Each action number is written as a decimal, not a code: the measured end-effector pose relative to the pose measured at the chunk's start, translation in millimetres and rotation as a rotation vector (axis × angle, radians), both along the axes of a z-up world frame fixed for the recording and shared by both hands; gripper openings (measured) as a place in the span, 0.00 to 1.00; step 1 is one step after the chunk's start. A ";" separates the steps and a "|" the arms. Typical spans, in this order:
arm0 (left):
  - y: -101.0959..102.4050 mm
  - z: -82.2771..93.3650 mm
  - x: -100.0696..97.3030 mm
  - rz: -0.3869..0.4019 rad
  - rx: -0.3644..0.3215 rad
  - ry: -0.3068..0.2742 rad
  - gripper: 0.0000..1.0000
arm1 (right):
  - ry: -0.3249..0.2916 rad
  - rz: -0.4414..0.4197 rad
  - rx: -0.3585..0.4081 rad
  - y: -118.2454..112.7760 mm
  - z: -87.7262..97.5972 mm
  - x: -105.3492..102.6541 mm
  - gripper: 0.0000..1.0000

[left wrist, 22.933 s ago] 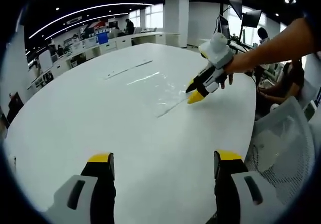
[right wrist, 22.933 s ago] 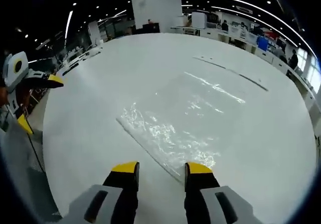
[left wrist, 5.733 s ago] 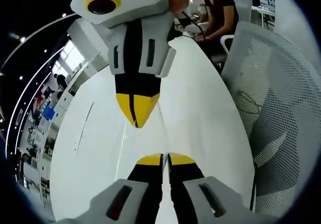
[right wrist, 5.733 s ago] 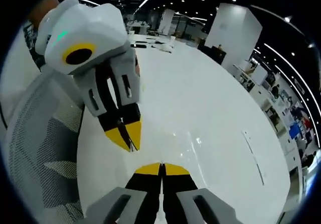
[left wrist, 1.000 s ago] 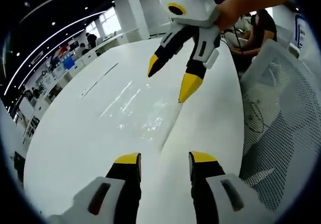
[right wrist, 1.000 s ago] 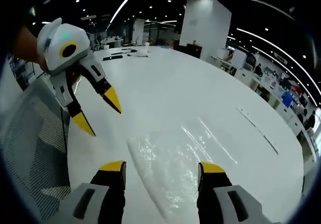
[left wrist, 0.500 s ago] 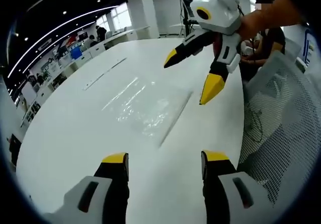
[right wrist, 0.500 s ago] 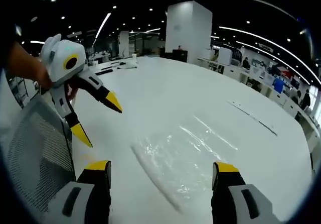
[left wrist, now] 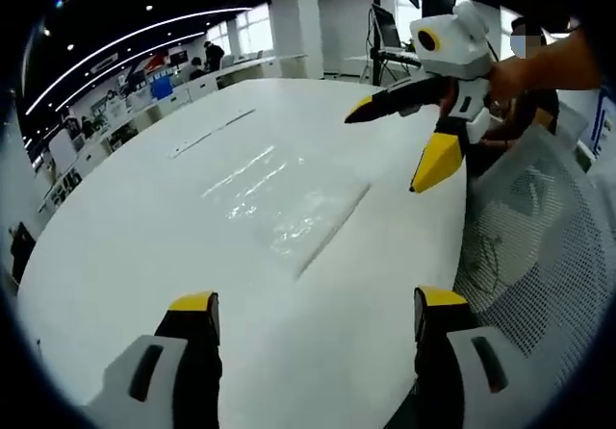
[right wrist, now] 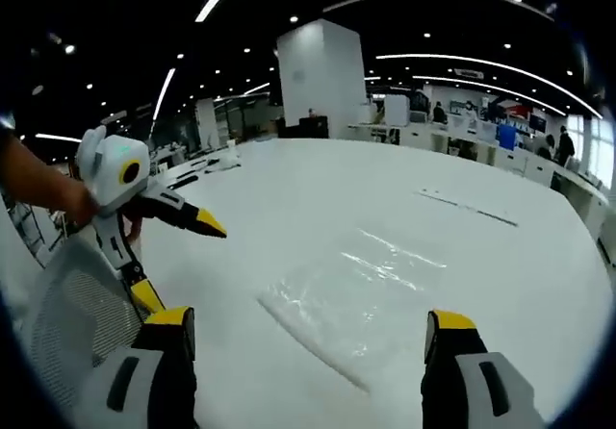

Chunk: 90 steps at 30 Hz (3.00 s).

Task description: Open the resealable bag by pulling the two sides of the seal apart until the entire bag opening is separated and visibly accessible.

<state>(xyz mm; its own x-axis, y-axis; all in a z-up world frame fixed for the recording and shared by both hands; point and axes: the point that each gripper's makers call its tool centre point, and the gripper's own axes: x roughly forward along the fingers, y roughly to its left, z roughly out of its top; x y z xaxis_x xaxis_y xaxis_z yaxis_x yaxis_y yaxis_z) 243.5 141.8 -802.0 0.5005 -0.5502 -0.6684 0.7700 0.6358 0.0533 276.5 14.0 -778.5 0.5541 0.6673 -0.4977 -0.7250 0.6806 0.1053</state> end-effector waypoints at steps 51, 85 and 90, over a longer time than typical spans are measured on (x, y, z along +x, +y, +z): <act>22.0 -4.6 -38.1 0.074 -0.025 -0.097 0.89 | -0.054 -0.191 -0.026 -36.9 -8.8 -44.8 1.00; 24.8 -9.4 -39.6 0.101 -0.042 -0.058 0.83 | -0.018 -0.181 -0.093 -43.8 -18.2 -50.5 0.90; 24.5 -7.1 -40.0 0.092 -0.032 -0.080 0.82 | -0.012 -0.192 -0.102 -46.2 -20.4 -50.6 0.88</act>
